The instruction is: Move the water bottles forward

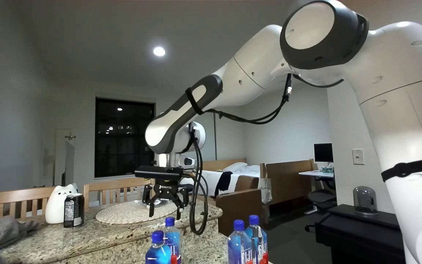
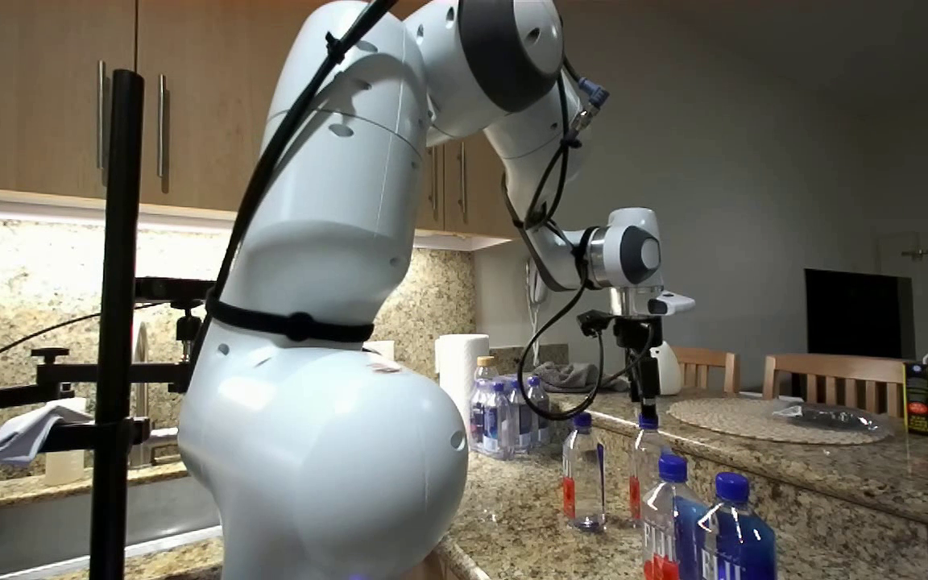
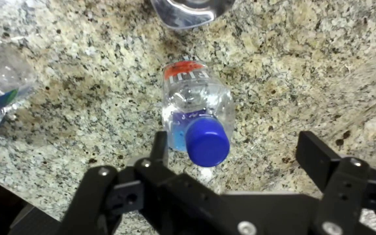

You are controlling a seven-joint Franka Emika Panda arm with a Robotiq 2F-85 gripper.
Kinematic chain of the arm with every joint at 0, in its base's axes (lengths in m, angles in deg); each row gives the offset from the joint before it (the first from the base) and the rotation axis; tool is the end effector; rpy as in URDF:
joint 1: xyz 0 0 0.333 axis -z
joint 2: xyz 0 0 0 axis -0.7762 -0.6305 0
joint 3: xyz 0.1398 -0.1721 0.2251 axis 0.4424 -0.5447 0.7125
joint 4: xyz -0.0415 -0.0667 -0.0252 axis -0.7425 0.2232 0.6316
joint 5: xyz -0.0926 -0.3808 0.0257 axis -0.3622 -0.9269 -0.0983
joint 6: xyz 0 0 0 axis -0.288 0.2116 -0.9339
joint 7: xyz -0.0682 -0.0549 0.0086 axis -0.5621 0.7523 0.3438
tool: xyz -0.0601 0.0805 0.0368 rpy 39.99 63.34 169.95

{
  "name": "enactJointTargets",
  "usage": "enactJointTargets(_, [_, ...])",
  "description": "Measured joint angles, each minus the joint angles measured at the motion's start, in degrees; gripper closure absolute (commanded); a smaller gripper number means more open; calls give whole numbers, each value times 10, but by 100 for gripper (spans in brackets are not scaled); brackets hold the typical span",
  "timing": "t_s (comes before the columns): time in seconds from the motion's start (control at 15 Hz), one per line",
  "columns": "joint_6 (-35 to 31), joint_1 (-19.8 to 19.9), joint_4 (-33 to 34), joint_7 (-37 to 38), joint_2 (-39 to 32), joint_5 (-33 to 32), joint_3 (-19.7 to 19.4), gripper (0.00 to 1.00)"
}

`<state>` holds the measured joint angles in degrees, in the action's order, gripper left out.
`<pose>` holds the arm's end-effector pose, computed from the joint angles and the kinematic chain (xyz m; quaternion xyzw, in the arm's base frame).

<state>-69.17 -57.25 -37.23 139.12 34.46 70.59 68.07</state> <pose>0.5966 0.1061 0.4029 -0.9022 0.4281 -0.0397 0.0339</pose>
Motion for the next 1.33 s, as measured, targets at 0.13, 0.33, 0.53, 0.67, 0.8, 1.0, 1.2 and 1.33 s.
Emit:
enactJointTargets(0.13, [14, 0, 3, 15, -5, 0, -1, 0])
enactJointTargets(0.33, [31, 0, 5, 21, -12, 0, -3, 0])
enactJointTargets(0.53, [41, 0, 5, 21, -23, 0, -6, 33])
enactJointTargets(0.67, [44, 0, 6, 21, -31, 0, -6, 47])
enactJointTargets(0.8, [45, -2, 9, 21, -38, 0, -6, 59])
enactJointTargets(1.0, [50, -7, 18, 21, -39, 0, -6, 76])
enactJointTargets(1.2, [63, -10, 32, 21, -37, 0, -6, 93])
enactJointTargets(1.33, [66, -12, 35, 21, -36, 0, -6, 99])
